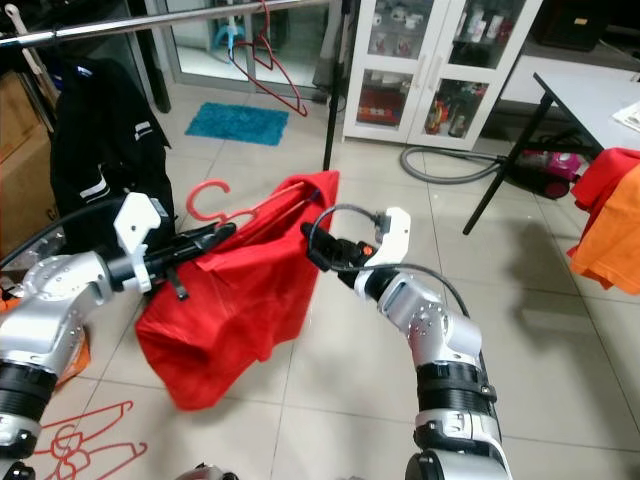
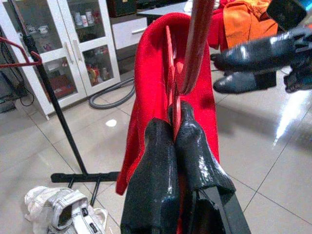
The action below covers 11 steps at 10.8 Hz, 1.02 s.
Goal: Hang hanger
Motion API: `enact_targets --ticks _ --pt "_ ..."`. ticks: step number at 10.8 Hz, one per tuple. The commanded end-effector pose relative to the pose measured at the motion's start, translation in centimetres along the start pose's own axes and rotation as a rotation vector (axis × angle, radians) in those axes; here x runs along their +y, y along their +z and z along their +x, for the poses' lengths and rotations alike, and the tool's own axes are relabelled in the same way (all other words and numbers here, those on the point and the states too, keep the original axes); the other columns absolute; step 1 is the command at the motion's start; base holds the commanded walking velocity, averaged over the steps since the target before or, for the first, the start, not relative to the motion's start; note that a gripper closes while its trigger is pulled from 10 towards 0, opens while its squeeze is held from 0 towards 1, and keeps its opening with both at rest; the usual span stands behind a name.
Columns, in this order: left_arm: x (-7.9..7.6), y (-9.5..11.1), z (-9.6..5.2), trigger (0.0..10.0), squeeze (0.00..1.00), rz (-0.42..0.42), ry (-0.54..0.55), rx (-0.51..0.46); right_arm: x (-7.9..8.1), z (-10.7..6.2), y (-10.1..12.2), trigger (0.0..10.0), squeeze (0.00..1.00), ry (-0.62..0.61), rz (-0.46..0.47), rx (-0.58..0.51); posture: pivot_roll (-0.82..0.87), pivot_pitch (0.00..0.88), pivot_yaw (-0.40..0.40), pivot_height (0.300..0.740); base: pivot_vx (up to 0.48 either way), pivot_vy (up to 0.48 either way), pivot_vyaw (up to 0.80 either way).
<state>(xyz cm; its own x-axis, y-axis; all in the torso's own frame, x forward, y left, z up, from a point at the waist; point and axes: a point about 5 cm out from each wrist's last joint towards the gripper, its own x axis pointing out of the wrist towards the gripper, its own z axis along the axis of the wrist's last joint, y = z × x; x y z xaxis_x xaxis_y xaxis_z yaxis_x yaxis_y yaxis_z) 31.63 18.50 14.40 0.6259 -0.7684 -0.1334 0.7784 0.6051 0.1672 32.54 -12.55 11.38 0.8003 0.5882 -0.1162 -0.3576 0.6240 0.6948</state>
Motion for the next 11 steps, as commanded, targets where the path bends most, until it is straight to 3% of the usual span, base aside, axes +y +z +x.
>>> enact_targets --ticks 1,6,7,8,11 --pt "-0.4 0.6 0.4 10.0 0.0 0.019 -0.013 -0.022 0.2 -0.1 0.7 10.0 0.0 0.011 0.005 -0.023 -0.01 0.0 -0.045 0.74 0.0 0.0 0.0" --pt "-1.0 0.7 0.6 10.0 0.0 0.011 -0.033 -0.026 -0.7 1.5 0.0 10.0 0.0 -0.09 -0.012 -0.006 0.01 0.0 -0.049 0.74 0.0 0.0 0.0" --pt "-1.2 0.8 0.7 10.0 0.0 0.007 -0.037 -0.033 -0.7 2.3 -0.5 7.5 0.0 -0.103 0.0 0.003 0.02 0.0 -0.049 0.74 0.0 0.0 0.0" --pt "-1.4 0.9 1.0 10.0 0.0 0.006 -0.045 -0.039 -0.7 2.7 -0.8 0.0 0.0 -0.105 -0.004 0.006 0.02 0.0 -0.051 0.74 0.0 0.0 0.0" --pt "-1.3 0.9 0.9 10.0 0.0 0.004 -0.046 -0.032 -1.7 2.4 -0.6 0.0 0.0 -0.155 0.002 -0.03 0.02 0.0 -0.048 0.74 0.0 0.0 0.0"
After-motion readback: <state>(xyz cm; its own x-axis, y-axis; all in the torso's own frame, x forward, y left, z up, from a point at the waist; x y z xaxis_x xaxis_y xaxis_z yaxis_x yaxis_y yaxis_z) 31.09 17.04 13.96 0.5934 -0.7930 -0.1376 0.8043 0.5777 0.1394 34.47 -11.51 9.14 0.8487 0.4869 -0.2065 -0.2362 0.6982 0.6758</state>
